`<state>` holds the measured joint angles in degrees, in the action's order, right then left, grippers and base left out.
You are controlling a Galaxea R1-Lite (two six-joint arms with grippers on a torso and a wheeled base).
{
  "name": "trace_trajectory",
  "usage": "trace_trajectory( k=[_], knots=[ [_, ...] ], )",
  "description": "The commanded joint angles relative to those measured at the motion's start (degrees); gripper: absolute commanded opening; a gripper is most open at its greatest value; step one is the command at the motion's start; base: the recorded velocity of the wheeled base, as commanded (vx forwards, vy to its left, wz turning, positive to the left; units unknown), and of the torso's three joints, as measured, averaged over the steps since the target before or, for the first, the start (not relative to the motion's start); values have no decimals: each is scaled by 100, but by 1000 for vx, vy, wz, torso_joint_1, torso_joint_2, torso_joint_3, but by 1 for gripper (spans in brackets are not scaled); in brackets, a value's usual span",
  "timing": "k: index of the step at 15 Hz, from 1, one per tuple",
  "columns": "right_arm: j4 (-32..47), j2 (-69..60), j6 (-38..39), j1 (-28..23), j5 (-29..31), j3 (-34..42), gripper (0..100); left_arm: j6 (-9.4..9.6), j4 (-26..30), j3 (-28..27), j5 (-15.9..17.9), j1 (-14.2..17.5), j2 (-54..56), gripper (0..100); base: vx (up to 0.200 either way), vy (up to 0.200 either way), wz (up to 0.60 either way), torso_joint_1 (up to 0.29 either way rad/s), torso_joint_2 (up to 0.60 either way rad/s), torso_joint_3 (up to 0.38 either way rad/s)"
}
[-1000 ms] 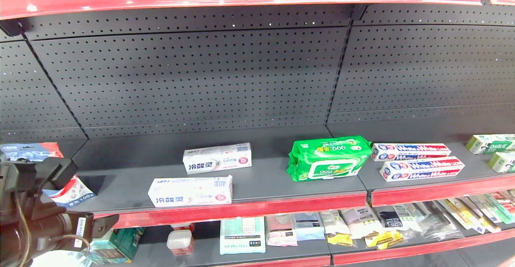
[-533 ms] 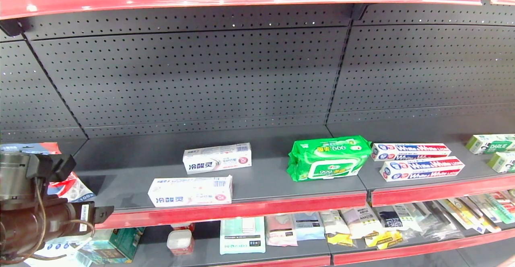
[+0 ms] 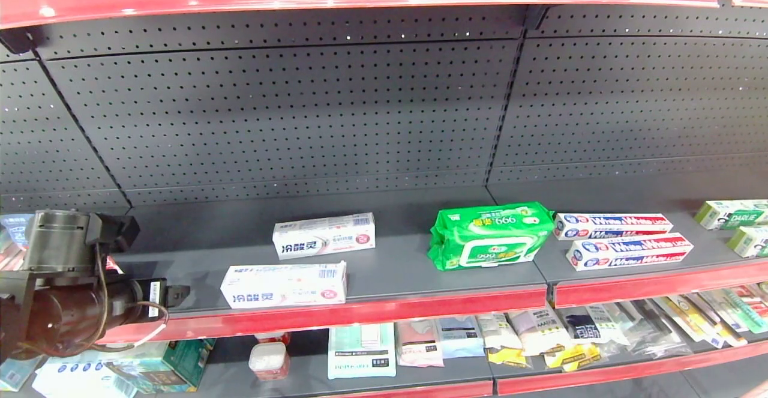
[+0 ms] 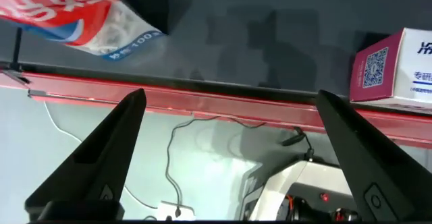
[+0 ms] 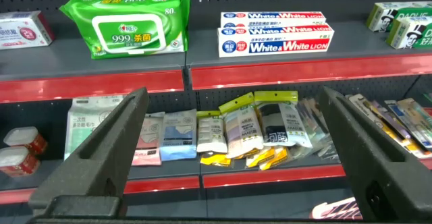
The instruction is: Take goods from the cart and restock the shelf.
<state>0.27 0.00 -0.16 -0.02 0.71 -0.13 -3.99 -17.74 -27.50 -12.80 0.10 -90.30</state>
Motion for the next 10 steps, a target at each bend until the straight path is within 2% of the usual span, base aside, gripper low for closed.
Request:
trace_trajectory(
  k=[1, 5, 10],
  knots=[
    [0, 9, -2, 2, 0, 5, 100, -6, -2, -36, -3, -19, -225, 100, 0, 0, 0, 0, 0, 0],
    [0, 9, -2, 2, 0, -4, 100, -32, -195, -45, -3, -186, -454, 100, 0, 0, 0, 0, 0, 0],
    [0, 9, -2, 2, 0, 5, 100, -32, -415, -203, -3, -229, -726, 100, 0, 0, 0, 0, 0, 0]
  ],
)
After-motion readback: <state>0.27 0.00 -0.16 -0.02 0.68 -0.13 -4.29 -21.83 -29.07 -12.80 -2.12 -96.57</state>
